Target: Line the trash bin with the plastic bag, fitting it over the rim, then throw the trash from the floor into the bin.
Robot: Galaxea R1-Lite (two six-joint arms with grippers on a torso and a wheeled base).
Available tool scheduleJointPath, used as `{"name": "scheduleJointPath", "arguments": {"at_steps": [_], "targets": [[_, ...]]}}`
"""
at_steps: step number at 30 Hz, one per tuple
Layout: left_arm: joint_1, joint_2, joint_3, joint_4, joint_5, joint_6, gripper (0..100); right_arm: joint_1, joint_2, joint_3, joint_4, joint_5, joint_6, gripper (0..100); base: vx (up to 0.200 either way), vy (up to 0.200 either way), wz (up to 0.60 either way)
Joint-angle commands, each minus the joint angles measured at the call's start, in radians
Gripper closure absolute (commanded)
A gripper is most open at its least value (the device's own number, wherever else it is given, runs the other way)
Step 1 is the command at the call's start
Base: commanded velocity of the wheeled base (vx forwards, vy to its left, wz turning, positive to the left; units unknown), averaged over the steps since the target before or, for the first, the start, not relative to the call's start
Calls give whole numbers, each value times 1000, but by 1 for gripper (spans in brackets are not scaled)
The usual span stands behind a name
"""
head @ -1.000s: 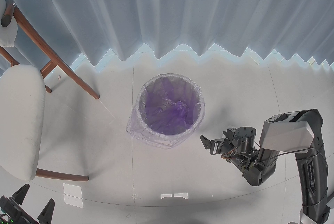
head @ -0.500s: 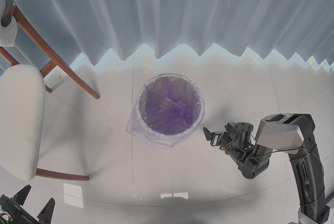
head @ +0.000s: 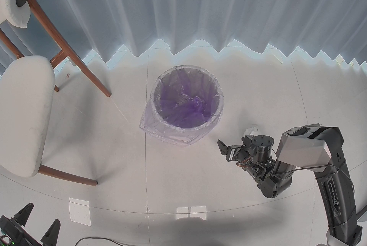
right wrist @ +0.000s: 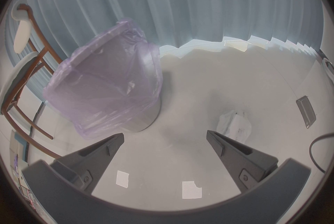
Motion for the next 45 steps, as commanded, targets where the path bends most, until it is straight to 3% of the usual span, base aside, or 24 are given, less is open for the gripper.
{"name": "scheduleJointPath", "arguments": {"at_steps": [1,16,25,34,38,45], "targets": [[7,-19,0,-4,-2,-11,0,4,0,-14,-3,0,0,0,0,-200,0],[-13,-28,2,-7,-2,-8,0,-2,0,-141,7,2,-3,0,0,-200,0],[-6,-45,2,-2,3,33,0,28,24,-227,10,6,-5,0,0,0,0],[-3,18,-6,15,3,33,0,97,58,-221,7,6,-8,0,200,0,0],[-3,20,-6,15,6,33,0,126,69,-223,5,3,-6,0,0,0,0],[-3,-25,-4,13,4,38,0,99,104,-258,24,-7,-5,0,0,0,0]]}}
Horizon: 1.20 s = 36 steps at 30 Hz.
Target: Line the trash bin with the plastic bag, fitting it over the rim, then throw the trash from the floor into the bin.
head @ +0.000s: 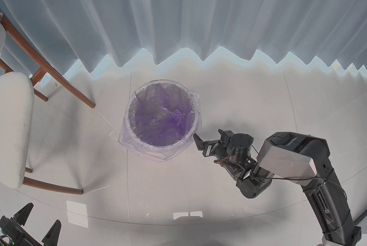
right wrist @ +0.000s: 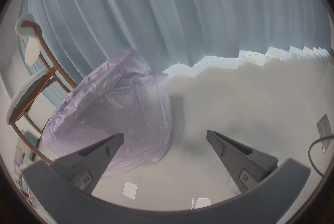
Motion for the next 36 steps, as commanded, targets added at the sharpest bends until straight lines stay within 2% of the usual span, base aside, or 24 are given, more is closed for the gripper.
{"name": "scheduleJointPath", "arguments": {"at_steps": [1,16,20,25,36], "targets": [[1,-32,1,0,-1,-1,0,-22,28,-13,2,-7,3,0,0,0,0],[-7,-44,1,0,-6,-1,0,-27,51,-100,24,-7,14,0,0,0,0],[25,7,0,1,-1,-1,0,-25,56,-85,11,-9,14,0,200,0,0],[22,16,0,1,-3,-1,0,-22,54,-85,10,-9,16,0,200,0,0],[18,-2,1,-3,-5,0,0,-13,72,-90,10,-9,20,0,0,0,0]]}}
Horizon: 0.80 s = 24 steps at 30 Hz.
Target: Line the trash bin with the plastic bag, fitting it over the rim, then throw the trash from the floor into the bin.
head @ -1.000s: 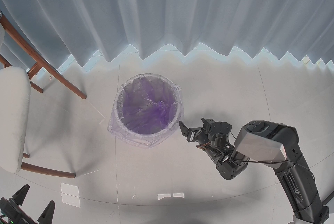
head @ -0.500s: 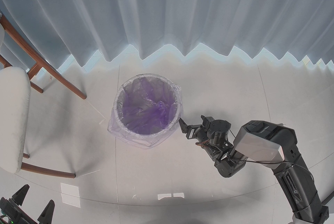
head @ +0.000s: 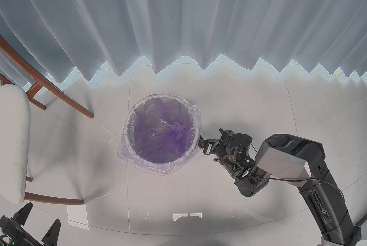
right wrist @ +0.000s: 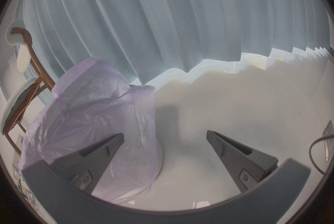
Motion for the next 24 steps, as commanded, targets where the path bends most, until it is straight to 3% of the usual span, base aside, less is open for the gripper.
{"name": "scheduleJointPath", "arguments": {"at_steps": [1,7,8,17,24], "targets": [[-1,-5,1,-3,-2,-2,0,6,15,-2,0,0,7,0,0,0,0],[-1,-8,2,-7,-2,-2,0,9,40,-11,2,0,19,0,0,0,0],[-1,-8,2,-7,-2,-2,0,9,40,-11,2,0,19,100,0,0,0],[-1,-25,4,-7,-2,-2,0,8,58,-64,5,-2,76,100,0,0,0],[-1,-31,4,-9,-2,-2,0,6,57,-64,28,-9,297,100,0,0,0]]}}
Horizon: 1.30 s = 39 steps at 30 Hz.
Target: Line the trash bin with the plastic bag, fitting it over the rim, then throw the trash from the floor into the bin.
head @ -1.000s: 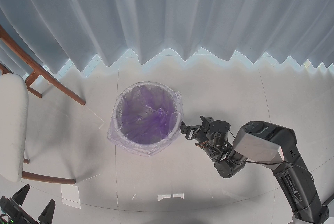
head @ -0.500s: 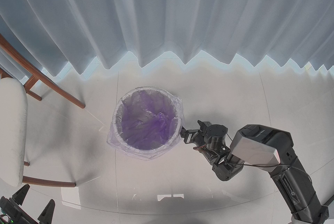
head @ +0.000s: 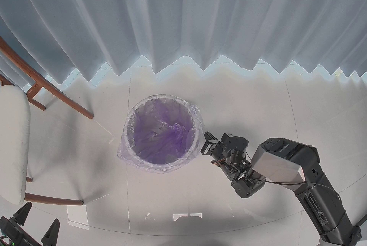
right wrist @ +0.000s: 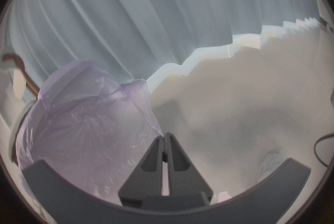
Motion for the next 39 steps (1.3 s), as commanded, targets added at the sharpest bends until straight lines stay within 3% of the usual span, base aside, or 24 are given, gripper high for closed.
{"name": "scheduleJointPath", "arguments": {"at_steps": [1,10,21,31,32,33,35,39], "targets": [[0,-7,0,-1,0,0,0,-1,0,2,29,-3,111,100,0,0,0],[0,-7,0,-1,0,0,0,-7,-20,0,173,-4,248,100,0,0,0],[3,-21,2,-4,2,0,0,-10,-58,-54,412,-20,315,100,0,0,0],[3,-21,8,-21,3,0,0,-9,-57,-75,437,-40,368,100,0,0,0],[3,-21,8,-21,3,0,0,-9,-57,-75,437,-40,368,0,0,0,0],[3,-21,17,-40,3,0,0,-9,-55,-92,426,-101,363,0,0,0,0],[3,-21,16,-37,3,0,0,-9,-80,-89,411,-150,384,0,0,0,0],[2,-22,16,-35,0,0,0,-12,-257,35,375,-162,444,0,0,0,0]]}}
